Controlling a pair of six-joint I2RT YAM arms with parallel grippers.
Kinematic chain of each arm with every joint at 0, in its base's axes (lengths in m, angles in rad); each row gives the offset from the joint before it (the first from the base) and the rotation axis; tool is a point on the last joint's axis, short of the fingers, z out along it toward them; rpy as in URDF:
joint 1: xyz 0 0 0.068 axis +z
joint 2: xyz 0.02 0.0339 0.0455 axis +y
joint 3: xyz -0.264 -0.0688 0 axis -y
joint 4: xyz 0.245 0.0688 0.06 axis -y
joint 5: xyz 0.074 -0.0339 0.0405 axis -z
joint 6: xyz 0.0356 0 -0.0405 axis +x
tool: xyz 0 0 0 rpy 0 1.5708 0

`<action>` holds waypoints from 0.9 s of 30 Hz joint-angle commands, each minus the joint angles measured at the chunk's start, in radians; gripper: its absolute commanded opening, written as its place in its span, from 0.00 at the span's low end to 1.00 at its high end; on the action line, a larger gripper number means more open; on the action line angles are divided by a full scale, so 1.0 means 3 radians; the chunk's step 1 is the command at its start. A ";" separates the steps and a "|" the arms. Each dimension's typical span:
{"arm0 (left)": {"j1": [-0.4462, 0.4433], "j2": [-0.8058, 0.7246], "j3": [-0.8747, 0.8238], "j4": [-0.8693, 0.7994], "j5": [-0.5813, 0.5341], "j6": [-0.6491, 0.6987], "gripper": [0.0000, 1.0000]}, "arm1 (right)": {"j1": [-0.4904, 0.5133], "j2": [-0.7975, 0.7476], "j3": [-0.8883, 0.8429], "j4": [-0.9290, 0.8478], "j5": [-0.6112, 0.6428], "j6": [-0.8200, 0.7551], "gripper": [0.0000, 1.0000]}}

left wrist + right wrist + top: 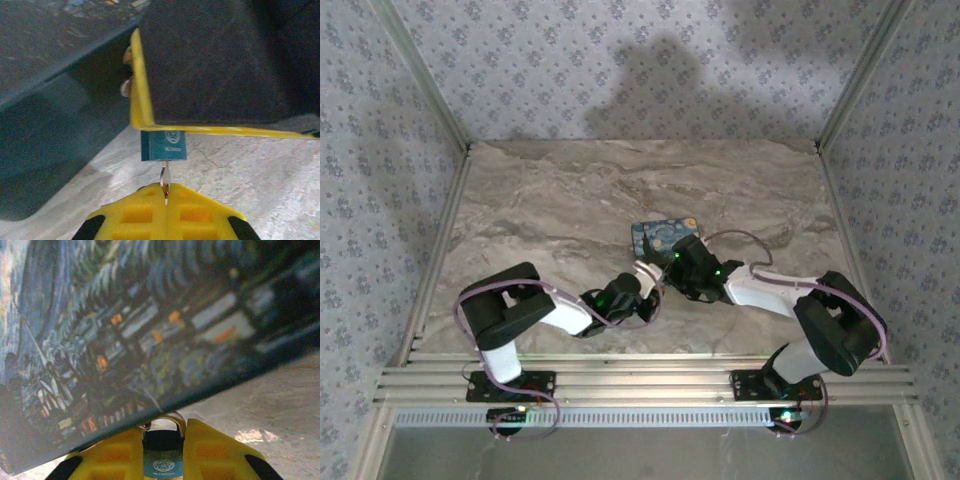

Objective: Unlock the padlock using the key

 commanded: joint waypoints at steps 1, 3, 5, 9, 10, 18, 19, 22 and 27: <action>-0.0251 -0.0054 0.0186 -0.0457 -0.0144 0.0637 0.00 | 0.0061 0.0004 0.0148 -0.0155 -0.0267 -0.0037 0.00; -0.0251 -0.0071 0.0158 -0.0411 -0.0170 0.0610 0.00 | 0.0068 -0.0006 0.0153 -0.0161 -0.0281 -0.0030 0.11; -0.0246 -0.0084 0.0142 -0.0396 -0.0180 0.0539 0.00 | 0.0069 -0.0049 0.0149 -0.0191 -0.0269 -0.0023 0.31; -0.0212 -0.0096 0.0100 -0.0327 -0.0181 0.0326 0.00 | 0.0065 -0.0244 0.0143 -0.0311 -0.0175 -0.0050 0.60; -0.0201 -0.0102 0.0084 -0.0313 -0.0181 0.0279 0.00 | 0.0067 -0.0312 0.0138 -0.0357 -0.0133 -0.0055 0.62; -0.0065 -0.0250 -0.0008 -0.0186 0.0004 -0.0020 0.00 | 0.0066 -0.0664 -0.0044 -0.0371 0.0062 -0.0073 0.64; -0.0044 -0.0287 -0.0020 -0.0175 0.0039 -0.0050 0.00 | 0.0065 -0.0675 -0.0092 -0.0307 0.0066 -0.0049 0.63; -0.0026 -0.0343 -0.0010 -0.0236 0.0049 -0.0063 0.00 | 0.0082 -0.0691 -0.0196 -0.0147 0.0050 0.0034 0.63; -0.0003 -0.0328 0.0004 -0.0315 0.0007 -0.0020 0.00 | 0.0078 -0.0711 -0.0228 -0.0142 0.0018 0.0030 0.64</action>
